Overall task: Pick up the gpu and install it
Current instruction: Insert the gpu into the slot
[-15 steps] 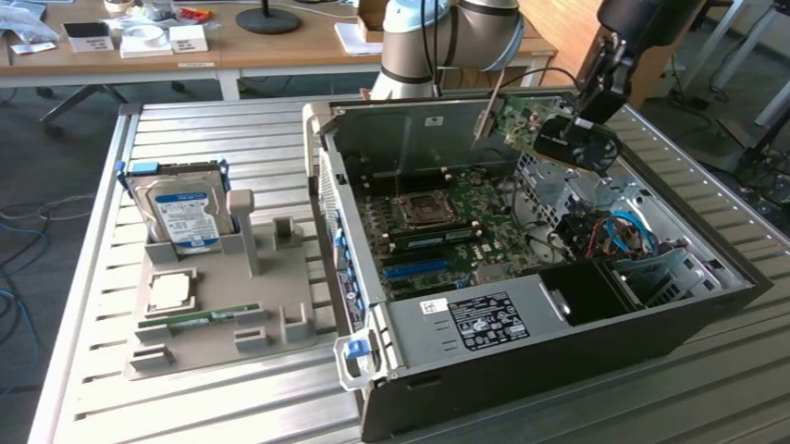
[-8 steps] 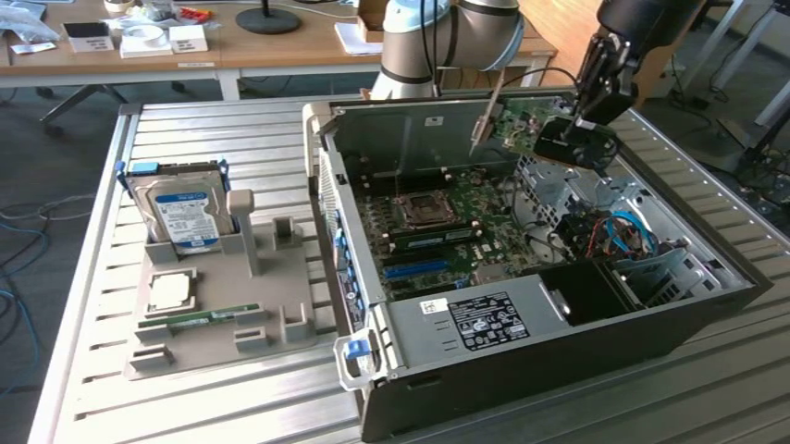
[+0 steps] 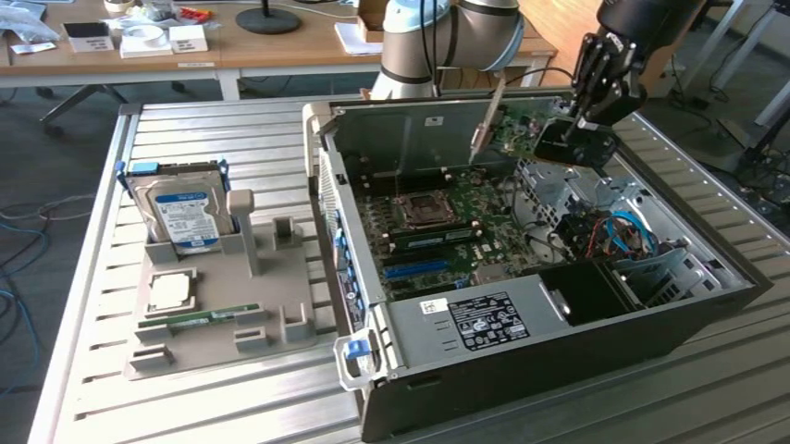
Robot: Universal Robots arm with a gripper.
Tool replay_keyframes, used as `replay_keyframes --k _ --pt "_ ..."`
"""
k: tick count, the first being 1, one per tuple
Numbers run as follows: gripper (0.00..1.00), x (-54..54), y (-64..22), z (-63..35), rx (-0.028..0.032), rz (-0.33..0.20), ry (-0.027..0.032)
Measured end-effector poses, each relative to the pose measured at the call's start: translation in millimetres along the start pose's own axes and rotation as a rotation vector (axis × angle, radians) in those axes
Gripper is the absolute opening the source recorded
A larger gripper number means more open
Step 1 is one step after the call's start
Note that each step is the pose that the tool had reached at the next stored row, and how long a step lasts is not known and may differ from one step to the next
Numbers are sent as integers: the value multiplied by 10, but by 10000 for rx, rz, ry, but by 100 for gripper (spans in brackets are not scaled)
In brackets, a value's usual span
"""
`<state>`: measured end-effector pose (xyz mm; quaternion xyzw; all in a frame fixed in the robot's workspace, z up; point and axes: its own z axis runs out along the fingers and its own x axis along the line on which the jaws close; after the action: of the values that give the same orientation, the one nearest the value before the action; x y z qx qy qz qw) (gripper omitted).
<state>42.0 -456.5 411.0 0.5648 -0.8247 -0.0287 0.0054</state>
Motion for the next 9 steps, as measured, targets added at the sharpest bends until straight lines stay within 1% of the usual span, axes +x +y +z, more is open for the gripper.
replay_keyframes --k 9 --pt "27 0 0 2 -35 -1482 79"
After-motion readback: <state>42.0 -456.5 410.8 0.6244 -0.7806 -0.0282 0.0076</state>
